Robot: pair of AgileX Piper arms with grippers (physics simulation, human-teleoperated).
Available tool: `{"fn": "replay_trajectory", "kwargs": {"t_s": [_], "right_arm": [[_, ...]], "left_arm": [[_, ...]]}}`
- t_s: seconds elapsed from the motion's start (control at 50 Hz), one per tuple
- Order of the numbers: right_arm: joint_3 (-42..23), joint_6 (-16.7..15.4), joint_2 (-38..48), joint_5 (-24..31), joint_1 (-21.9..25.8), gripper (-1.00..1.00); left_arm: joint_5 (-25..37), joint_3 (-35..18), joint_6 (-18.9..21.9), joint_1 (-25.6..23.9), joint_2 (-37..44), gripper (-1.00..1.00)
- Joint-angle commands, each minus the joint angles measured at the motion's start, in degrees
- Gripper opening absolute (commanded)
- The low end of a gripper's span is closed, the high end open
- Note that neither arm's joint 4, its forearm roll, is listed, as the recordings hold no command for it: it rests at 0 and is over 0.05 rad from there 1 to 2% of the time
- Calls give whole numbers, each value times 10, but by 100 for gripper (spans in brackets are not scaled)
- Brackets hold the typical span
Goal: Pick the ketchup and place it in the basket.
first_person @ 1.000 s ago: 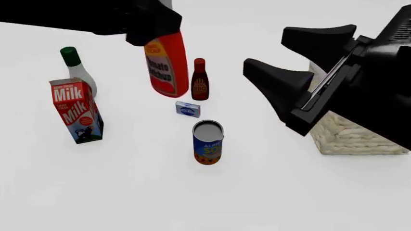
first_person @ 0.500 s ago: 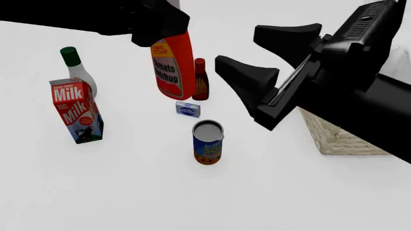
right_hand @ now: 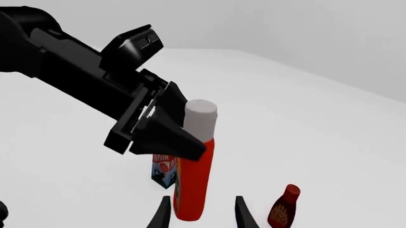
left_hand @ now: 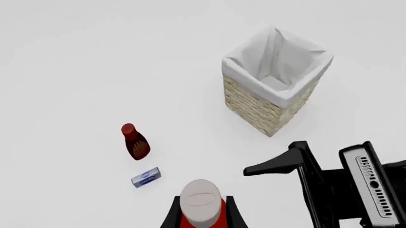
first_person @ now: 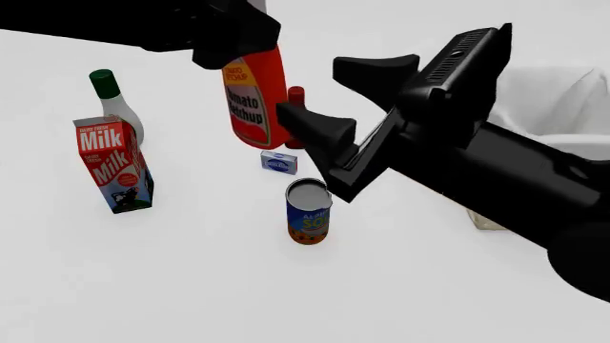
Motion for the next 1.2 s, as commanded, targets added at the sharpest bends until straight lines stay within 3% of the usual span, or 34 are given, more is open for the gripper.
{"fn": "replay_trajectory", "kwargs": {"t_s": [0.02, 0.76, 1.2], "right_arm": [[-11, 3, 31, -18, 11, 100], [-48, 6, 104, -51, 4, 100], [-56, 34, 173, -99, 6, 100]], "left_arm": [[1, -3, 8, 0, 0, -100], [11, -8, 0, -6, -2, -100], [20, -15, -4, -9, -8, -100]]}}
